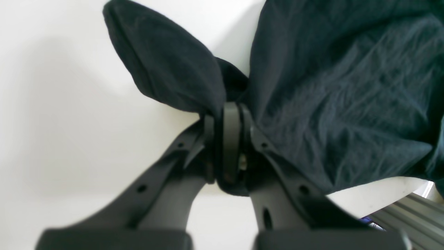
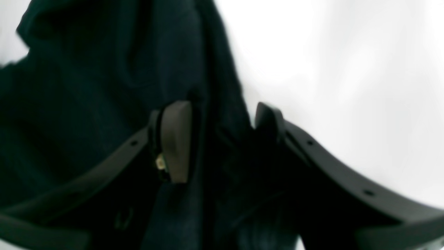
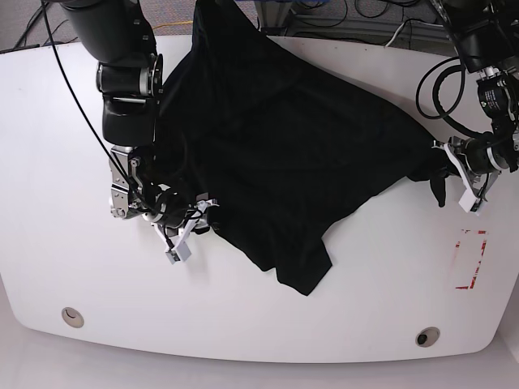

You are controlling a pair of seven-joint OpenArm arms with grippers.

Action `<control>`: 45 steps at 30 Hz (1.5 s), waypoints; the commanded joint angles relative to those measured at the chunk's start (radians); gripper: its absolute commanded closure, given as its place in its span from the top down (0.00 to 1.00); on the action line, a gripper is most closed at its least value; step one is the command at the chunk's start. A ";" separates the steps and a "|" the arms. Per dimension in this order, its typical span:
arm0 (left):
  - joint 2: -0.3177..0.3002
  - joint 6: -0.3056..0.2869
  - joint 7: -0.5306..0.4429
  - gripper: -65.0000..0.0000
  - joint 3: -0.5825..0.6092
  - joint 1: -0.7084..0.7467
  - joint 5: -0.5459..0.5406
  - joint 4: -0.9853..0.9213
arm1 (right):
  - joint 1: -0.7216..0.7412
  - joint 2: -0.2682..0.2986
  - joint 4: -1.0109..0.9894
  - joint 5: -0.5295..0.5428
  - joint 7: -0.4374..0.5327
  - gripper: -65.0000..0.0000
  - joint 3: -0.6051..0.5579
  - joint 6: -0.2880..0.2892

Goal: Layout the t-shirt on the table in an organized manner, then fold the t-shirt properly
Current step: 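Release and regrasp the shirt's side edge lower with the right gripper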

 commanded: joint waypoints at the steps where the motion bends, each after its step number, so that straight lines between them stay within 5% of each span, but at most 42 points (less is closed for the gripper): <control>1: -0.016 -0.002 -0.017 0.00 -0.002 -0.017 -0.016 0.013 | 0.027 0.007 0.015 -0.001 0.002 0.45 0.036 -0.002; 12: -0.016 -0.002 -0.017 0.00 -0.002 -0.018 -0.016 0.013 | 0.024 0.018 0.014 0.003 -0.006 0.46 0.038 -0.002; 28: -0.016 -0.002 -0.017 0.00 -0.002 -0.018 -0.016 0.013 | 0.025 -0.040 0.012 0.000 -0.018 0.44 0.035 -0.002; 35: -0.016 -0.002 -0.017 0.00 -0.002 -0.021 -0.016 0.013 | 0.031 -0.040 0.012 -0.003 -0.019 0.04 0.032 -0.002; 45: -0.015 -0.002 -0.017 0.00 -0.001 -0.069 -0.016 0.017 | 0.059 -0.002 0.115 0.003 -0.085 0.00 -0.025 -0.002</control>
